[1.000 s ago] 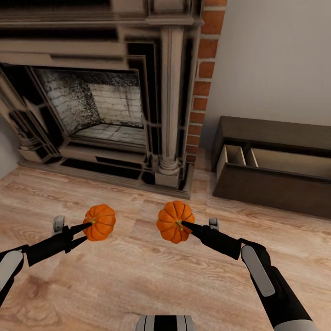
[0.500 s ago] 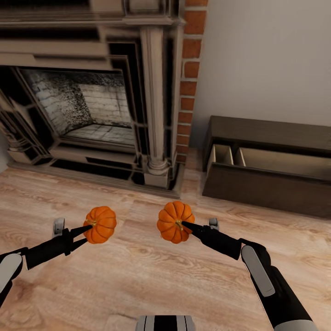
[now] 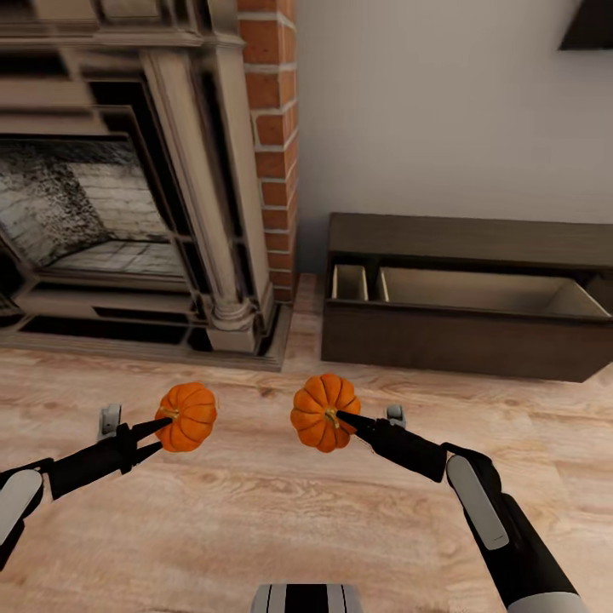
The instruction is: Place each of the two pumpkins and all three candles from the living room inside a cabinet in the living room (use any cabinet), then make sure every cabinet is closed, and position the cauldron so it is next to a table in the living room.
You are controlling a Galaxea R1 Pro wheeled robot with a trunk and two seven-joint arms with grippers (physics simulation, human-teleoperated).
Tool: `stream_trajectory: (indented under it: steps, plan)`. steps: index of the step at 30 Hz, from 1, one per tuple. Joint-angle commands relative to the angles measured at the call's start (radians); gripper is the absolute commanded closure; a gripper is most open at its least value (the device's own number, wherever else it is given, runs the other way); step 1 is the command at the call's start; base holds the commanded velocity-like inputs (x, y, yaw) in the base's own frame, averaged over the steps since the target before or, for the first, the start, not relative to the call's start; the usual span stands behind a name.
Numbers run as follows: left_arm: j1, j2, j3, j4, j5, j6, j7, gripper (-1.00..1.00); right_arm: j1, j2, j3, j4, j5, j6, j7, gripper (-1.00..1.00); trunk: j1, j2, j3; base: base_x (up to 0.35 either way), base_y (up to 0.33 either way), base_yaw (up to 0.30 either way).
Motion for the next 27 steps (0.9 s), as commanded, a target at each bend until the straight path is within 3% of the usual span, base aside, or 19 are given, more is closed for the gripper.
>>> stream_trajectory:
  steps: [1,22,27]
  plan:
    - [0.000,0.000,0.002,-0.001,0.011,0.009,-0.002,1.00,-0.001,0.000,0.000,0.002,-0.017,0.010,0.002,1.00,0.000,0.000,0.000,0.095,-0.301,-0.281]
    - [0.000,-0.005,0.001,-0.001,0.011,0.009,-0.002,1.00,-0.002,0.000,0.000,0.006,-0.017,0.019,0.010,1.00,0.000,0.000,0.008,0.108,-0.301,-0.281]
    - [0.000,-0.006,0.000,0.000,0.012,0.009,-0.002,1.00,-0.002,0.000,0.000,0.006,-0.017,0.019,0.011,1.00,0.000,0.000,0.009,0.175,-0.216,-0.113]
